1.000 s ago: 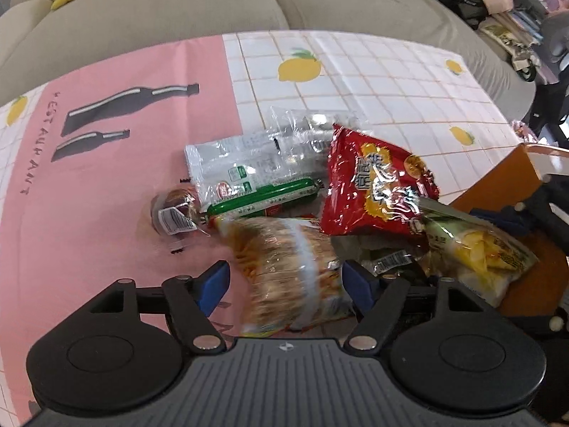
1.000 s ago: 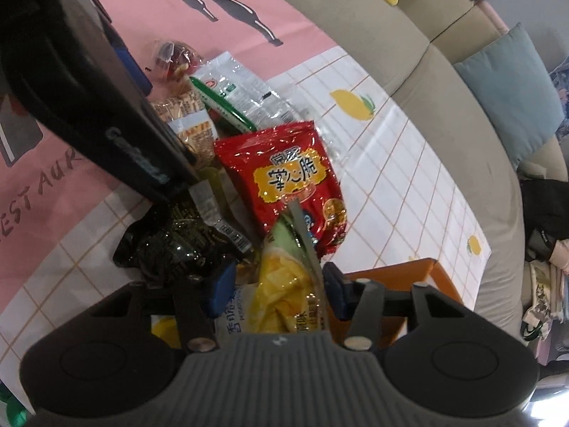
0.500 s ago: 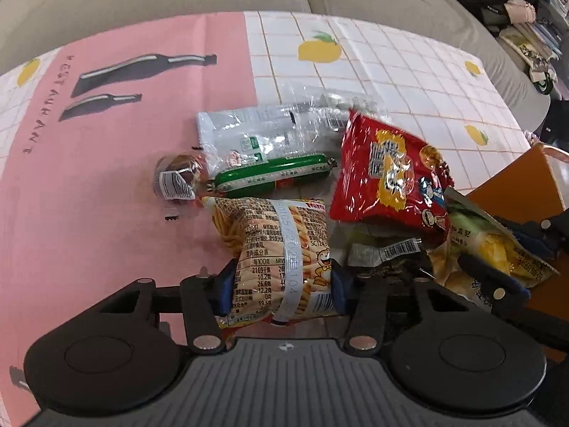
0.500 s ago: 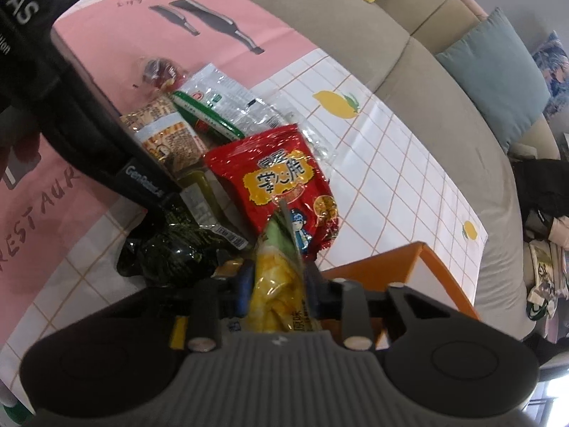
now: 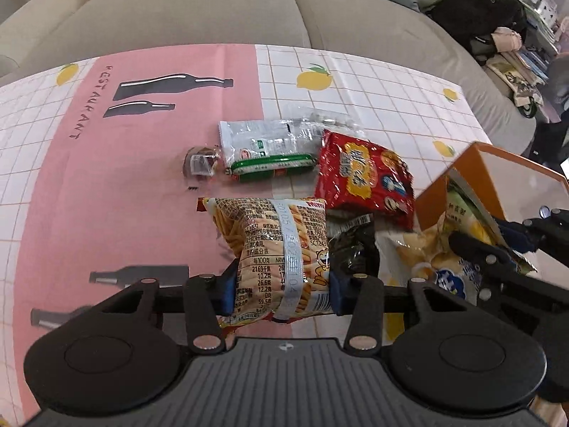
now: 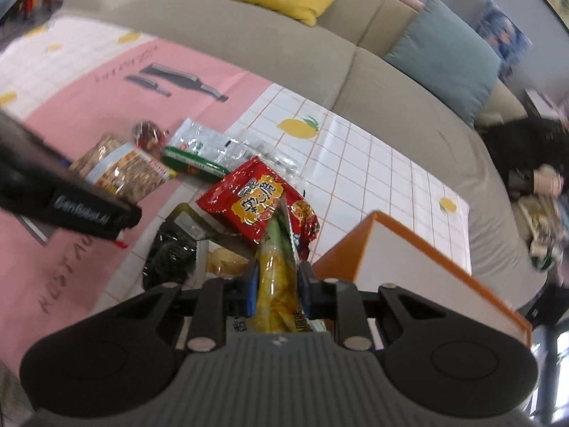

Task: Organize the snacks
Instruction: 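Grasp the striped stick-snack bag with the left gripper while the right grasps the white-blue snack bag, then carry both bags over the orange box and open both grippers to drop them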

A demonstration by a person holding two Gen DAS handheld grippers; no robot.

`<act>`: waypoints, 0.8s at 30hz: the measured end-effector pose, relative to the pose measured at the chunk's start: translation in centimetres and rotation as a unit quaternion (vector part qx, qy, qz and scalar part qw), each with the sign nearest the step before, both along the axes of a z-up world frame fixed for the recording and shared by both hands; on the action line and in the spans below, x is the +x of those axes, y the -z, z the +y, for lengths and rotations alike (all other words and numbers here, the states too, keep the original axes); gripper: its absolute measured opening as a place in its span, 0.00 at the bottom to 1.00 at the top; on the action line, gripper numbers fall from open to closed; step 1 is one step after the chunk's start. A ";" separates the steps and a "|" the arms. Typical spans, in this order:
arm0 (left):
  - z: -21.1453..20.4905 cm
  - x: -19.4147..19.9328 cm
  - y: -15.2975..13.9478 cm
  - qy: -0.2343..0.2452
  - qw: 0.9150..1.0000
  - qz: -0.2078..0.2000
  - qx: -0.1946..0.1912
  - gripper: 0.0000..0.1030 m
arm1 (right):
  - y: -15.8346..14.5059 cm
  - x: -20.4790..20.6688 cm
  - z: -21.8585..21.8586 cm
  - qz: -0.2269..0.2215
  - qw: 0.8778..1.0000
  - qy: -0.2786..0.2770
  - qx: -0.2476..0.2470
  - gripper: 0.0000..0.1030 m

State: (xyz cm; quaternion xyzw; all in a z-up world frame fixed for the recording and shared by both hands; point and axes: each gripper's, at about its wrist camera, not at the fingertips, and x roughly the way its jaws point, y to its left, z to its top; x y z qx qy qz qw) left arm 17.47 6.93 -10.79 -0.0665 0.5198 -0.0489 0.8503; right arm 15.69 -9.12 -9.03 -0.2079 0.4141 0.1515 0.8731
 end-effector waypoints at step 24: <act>-4.6 -7.1 -6.6 0.051 0.997 -0.057 -0.023 0.51 | -5.8 -8.1 -7.2 -0.021 0.968 0.138 0.208 0.18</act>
